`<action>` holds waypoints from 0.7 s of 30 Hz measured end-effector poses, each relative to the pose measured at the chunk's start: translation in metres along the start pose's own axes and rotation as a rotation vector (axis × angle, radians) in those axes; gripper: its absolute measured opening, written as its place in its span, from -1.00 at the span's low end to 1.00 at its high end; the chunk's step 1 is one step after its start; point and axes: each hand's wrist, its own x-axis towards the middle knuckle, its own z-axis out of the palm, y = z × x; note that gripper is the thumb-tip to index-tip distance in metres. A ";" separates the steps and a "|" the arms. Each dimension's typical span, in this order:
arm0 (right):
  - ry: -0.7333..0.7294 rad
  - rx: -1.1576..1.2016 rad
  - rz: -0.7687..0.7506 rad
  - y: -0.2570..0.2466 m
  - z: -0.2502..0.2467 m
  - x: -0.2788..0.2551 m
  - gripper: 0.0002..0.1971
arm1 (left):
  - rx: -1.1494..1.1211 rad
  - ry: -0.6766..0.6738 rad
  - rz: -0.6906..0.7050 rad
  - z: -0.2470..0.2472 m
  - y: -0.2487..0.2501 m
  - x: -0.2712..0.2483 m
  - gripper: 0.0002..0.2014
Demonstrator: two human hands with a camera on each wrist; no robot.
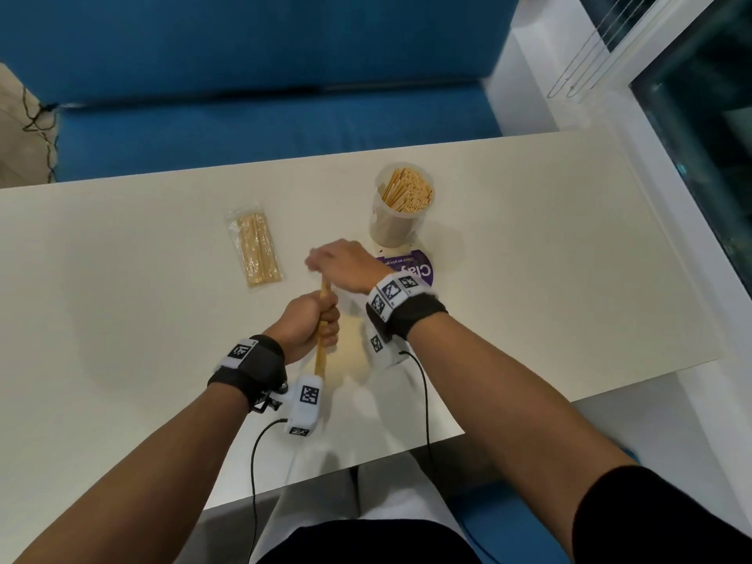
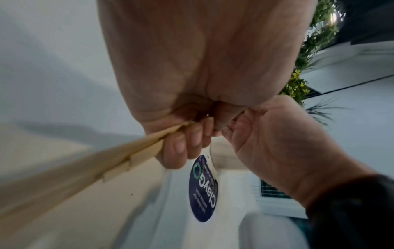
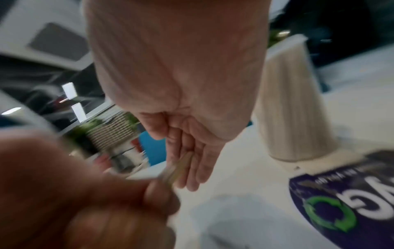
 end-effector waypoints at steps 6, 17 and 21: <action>0.130 0.342 0.047 0.012 0.015 -0.019 -0.52 | -0.082 0.071 0.044 -0.004 0.014 0.007 -0.69; -0.058 2.083 0.515 0.030 0.065 -0.048 -0.01 | -0.437 0.282 0.328 0.014 0.041 0.028 -0.68; 0.110 2.179 0.497 0.027 0.051 -0.042 -0.14 | -0.416 0.263 0.334 0.026 0.042 0.027 -0.66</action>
